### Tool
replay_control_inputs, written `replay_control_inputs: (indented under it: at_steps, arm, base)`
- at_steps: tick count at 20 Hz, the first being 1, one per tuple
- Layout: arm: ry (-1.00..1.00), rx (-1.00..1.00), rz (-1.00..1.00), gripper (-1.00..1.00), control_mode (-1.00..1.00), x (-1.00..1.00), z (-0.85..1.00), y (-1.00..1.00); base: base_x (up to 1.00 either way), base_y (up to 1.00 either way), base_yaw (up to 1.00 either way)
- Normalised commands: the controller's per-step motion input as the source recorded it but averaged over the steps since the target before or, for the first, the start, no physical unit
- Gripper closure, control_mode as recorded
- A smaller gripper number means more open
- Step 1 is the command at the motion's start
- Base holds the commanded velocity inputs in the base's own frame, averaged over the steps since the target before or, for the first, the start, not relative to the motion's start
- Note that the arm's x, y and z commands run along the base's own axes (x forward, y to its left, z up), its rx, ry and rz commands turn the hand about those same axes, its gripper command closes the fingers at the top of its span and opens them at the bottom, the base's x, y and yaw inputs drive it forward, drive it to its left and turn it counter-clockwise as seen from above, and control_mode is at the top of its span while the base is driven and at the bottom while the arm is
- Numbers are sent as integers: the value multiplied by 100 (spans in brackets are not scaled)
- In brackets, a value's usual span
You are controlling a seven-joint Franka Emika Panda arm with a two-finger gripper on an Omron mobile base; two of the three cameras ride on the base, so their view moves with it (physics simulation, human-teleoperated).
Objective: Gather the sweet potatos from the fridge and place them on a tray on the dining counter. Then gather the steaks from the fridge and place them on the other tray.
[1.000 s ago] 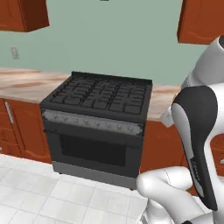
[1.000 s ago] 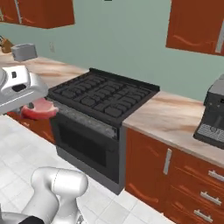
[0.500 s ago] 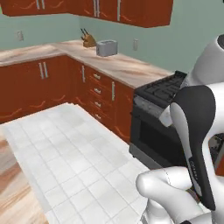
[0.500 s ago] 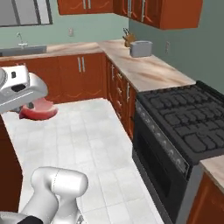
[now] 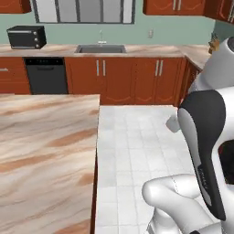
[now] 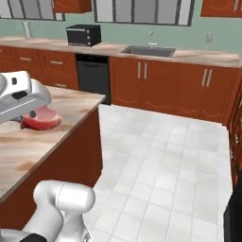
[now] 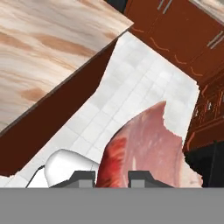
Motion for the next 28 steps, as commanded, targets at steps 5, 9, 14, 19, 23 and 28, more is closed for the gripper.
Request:
replay_control_inputs:
  at_steps: [5, 9, 14, 19, 23, 28]
  arm:
    - [0, 0, 0, 100, 100, 0, 0, 0]
    - [0, 0, 0, 100, 100, 0, 0, 0]
    - [0, 0, 0, 100, 100, 0, 0, 0]
    - [0, 0, 0, 100, 100, 0, 0, 0]
    - [0, 0, 0, 100, 100, 0, 0, 0]
    - [0, 0, 0, 100, 100, 0, 0, 0]
  base:
    - [5, -62, 75]
    - [26, -98, 56]
    - [68, -100, 45]
    - [92, -100, 33]
    - [89, -100, 30]
    - [75, -100, 21]
